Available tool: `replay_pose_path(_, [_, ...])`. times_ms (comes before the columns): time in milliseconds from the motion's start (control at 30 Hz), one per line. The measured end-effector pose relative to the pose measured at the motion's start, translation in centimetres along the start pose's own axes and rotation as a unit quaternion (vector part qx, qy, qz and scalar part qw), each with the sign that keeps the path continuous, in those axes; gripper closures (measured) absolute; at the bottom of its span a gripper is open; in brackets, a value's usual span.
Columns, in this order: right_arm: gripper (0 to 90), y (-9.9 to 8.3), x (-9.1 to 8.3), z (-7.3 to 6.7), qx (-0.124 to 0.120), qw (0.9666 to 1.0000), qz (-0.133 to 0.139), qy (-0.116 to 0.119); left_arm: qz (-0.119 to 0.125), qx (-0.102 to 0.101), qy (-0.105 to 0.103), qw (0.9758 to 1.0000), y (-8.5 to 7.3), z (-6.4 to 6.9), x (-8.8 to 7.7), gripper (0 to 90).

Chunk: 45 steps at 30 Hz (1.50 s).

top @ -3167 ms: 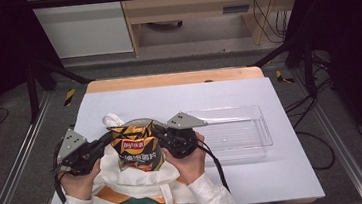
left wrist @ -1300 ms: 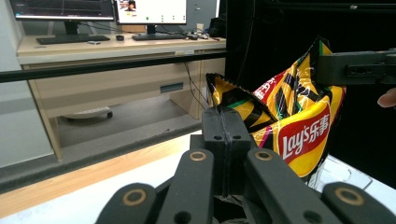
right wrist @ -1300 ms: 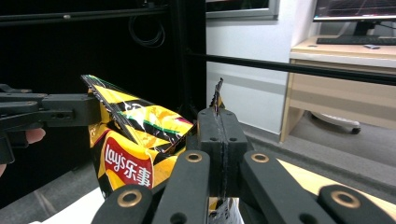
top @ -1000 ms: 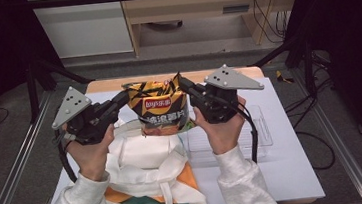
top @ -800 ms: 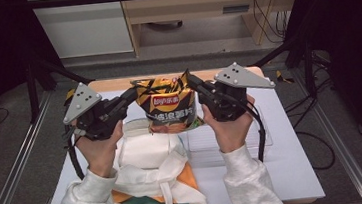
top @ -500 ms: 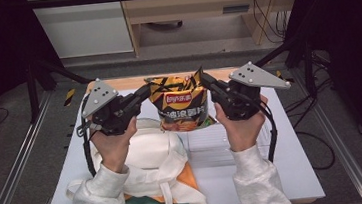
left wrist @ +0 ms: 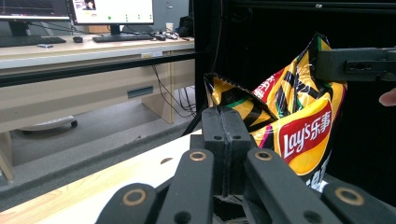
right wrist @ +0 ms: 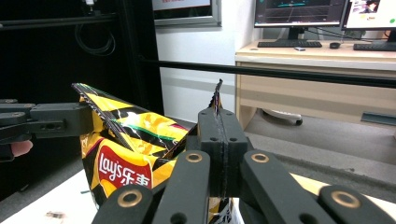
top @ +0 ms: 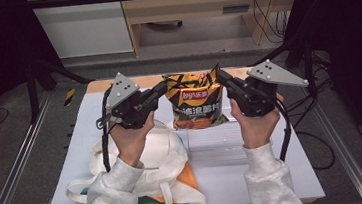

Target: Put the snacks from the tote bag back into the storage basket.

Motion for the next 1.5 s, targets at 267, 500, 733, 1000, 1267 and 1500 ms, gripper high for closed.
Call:
replay_pose_path(267, [90.0,-0.6,-0.2,1.9,0.008,0.9999,-0.003,-0.012,-0.007,0.000,-0.006,1.0000,-0.4,0.6,1.9,90.0])
replay_pose_path(500, [90.0,-1.3,0.1,3.4,0.014,0.9996,-0.009,-0.022,-0.013,-0.002,-0.012,0.9998,-0.9,1.0,3.5,90.0])
replay_pose_path(733, [90.0,-2.2,0.6,4.9,0.026,0.9992,-0.013,-0.028,-0.025,-0.001,-0.015,0.9996,-1.5,1.3,5.1,90.0])
replay_pose_path(1000, [90.0,-3.6,1.2,6.5,0.040,0.9984,-0.022,-0.033,-0.043,0.001,-0.012,0.9990,-2.5,1.5,6.7,90.0])
replay_pose_path(1267, [90.0,-5.6,1.8,7.3,0.048,0.9974,-0.038,-0.037,-0.061,0.001,-0.013,0.9981,-4.1,1.4,7.8,90.0])
replay_pose_path(1500, [90.0,-6.9,2.2,7.6,0.050,0.9967,-0.050,-0.039,-0.074,-0.002,-0.011,0.9972,-5.4,1.2,8.5,90.0])
Point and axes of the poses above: each handheld gripper's, and its own axes: x roughly forward along the jaws, y roughly out of its top, z roughly to its right, the point moved 9 cm from there along x, roughly forward along the jaws, and after that the axes turned 3 degrees about -z, right-handed, at the moved point
